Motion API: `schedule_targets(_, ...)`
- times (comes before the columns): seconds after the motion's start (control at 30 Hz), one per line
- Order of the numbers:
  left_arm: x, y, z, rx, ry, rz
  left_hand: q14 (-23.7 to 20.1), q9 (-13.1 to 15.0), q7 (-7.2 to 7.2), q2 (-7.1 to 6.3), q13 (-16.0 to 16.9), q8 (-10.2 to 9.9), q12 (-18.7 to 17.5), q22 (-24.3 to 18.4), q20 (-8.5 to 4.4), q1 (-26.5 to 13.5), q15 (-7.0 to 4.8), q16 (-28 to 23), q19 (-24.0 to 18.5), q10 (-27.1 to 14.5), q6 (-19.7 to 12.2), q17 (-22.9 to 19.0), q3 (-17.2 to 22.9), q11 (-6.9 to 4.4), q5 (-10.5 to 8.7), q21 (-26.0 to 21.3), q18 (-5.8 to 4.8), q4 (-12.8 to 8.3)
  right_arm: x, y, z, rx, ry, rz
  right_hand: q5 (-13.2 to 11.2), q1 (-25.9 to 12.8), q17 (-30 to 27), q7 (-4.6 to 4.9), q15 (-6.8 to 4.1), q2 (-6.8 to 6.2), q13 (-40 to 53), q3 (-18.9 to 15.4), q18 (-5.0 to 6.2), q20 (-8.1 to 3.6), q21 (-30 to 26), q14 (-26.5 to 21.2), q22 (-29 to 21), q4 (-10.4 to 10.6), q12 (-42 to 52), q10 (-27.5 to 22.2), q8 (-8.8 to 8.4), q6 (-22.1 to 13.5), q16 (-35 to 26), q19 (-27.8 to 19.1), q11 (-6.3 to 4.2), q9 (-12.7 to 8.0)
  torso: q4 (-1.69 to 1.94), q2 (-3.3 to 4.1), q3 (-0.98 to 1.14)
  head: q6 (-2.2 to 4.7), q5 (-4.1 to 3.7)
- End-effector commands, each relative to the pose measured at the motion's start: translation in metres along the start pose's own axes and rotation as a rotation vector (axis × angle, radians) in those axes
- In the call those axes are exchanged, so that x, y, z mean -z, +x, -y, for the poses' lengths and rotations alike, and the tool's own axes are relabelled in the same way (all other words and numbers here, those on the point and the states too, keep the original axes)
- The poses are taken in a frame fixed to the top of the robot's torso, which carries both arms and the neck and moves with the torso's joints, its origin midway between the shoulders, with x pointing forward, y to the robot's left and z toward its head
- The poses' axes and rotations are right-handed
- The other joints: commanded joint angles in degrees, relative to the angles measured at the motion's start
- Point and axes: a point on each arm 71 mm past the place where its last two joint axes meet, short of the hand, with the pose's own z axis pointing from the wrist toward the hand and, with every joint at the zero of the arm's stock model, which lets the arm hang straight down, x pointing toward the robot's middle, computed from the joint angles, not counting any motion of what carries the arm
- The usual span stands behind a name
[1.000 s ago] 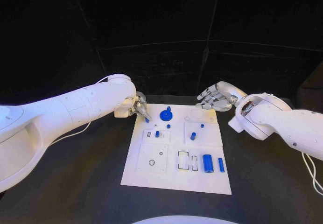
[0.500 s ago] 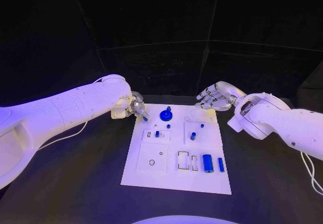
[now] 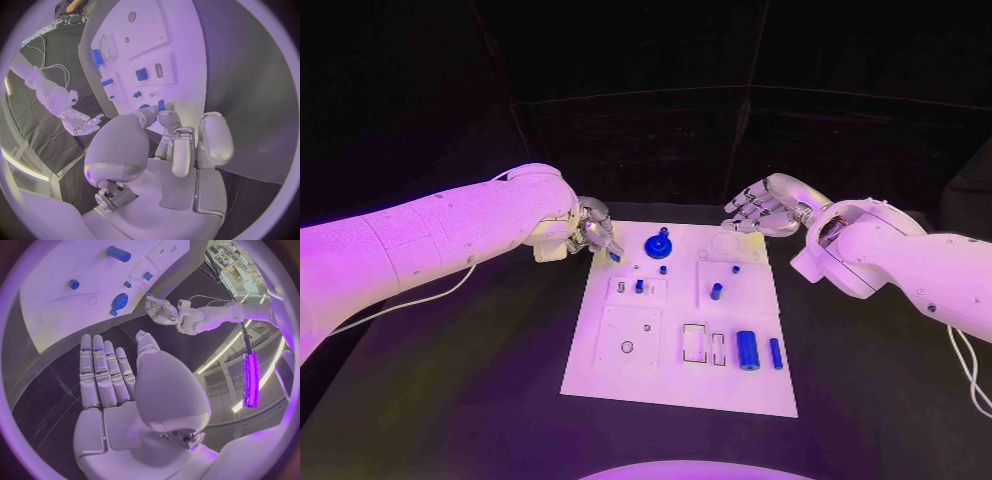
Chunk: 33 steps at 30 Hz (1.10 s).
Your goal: Assemble the parts on the task board
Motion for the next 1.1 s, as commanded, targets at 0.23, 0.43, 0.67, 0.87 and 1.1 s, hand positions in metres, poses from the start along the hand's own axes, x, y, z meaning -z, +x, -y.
schedule_targets(0.23,0.009,0.022,-0.001,0.017,0.048,0.115,6.0,0.2,-0.25,-0.22,-0.3,0.5,-0.1,0.3,0.27,-0.6,0.05,0.2,0.1,0.3,-0.4,15.1,7.3,-0.2,-0.46,0.0,0.04,-6.9,-0.001,-0.001,-0.001,-0.006,-0.015,0.005,0.4,0.0,-0.1,1.66,0.05,0.49,-0.1,0.1,0.56,-0.05,-0.3,-0.4,-0.2,-0.2,0.2,-0.5,0.26,-0.5,-0.1,0.5,-0.16,0.0,-0.07,-0.08,0.08,-0.27,0.6)
schedule_targets(0.43,0.012,0.035,-0.002,0.017,0.055,0.124,6.0,0.2,-0.29,-0.28,-0.1,0.6,0.1,0.4,0.26,-0.7,0.02,0.2,0.2,0.5,-0.3,15.1,7.4,-0.24,-0.48,0.1,0.01,-6.8,0.0,-0.002,0.0,-0.006,-0.013,0.005,0.4,0.1,-0.2,1.66,0.06,0.49,-0.1,0.1,0.56,-0.04,-0.4,-0.4,-0.2,-0.2,0.2,-0.5,0.28,-0.5,-0.1,0.5,-0.16,0.0,-0.16,-0.01,0.06,-0.27,0.57)
schedule_targets(0.67,0.012,0.046,-0.004,0.015,0.045,0.106,6.0,0.2,-0.32,-0.32,0.0,0.6,0.1,0.4,0.25,-0.8,0.01,0.2,0.2,0.5,-0.3,15.1,7.4,-0.26,-0.48,0.0,0.03,-6.8,0.0,-0.002,0.0,-0.006,-0.012,0.005,0.4,0.1,-0.2,1.66,0.06,0.49,-0.1,0.1,0.56,-0.04,-0.4,-0.4,-0.2,-0.2,0.2,-0.5,0.28,-0.5,-0.1,0.5,-0.16,0.0,-0.27,0.04,0.11,-0.34,0.65)
schedule_targets(0.87,0.011,0.054,-0.006,0.004,0.032,0.071,6.0,0.2,-0.33,-0.35,0.0,0.7,0.2,0.4,0.24,-0.8,0.0,0.2,0.2,0.6,-0.3,15.1,7.4,-0.28,-0.48,0.0,0.03,-6.8,0.0,-0.002,0.001,-0.006,-0.011,0.005,0.4,0.1,-0.2,1.66,0.06,0.49,-0.1,0.1,0.56,-0.04,-0.4,-0.4,-0.2,-0.2,0.2,-0.5,0.28,-0.5,-0.1,0.5,-0.16,0.0,-0.16,0.01,0.15,-0.45,0.69)
schedule_targets(1.1,0.01,0.059,-0.007,-0.022,0.019,0.04,6.0,0.3,-0.42,-0.6,0.0,0.8,0.2,0.4,0.22,-0.9,-0.03,0.2,0.2,0.7,-0.3,15.1,7.6,-0.35,-0.48,0.0,0.03,-7.0,0.0,-0.003,0.001,-0.005,-0.011,0.005,0.4,0.2,-0.2,1.67,0.06,0.52,-0.1,0.2,0.57,-0.04,-0.4,-0.4,-0.2,-0.3,0.2,-0.5,0.32,-0.5,-0.1,0.5,-0.15,0.0,-0.19,0.06,0.07,-0.47,0.8)
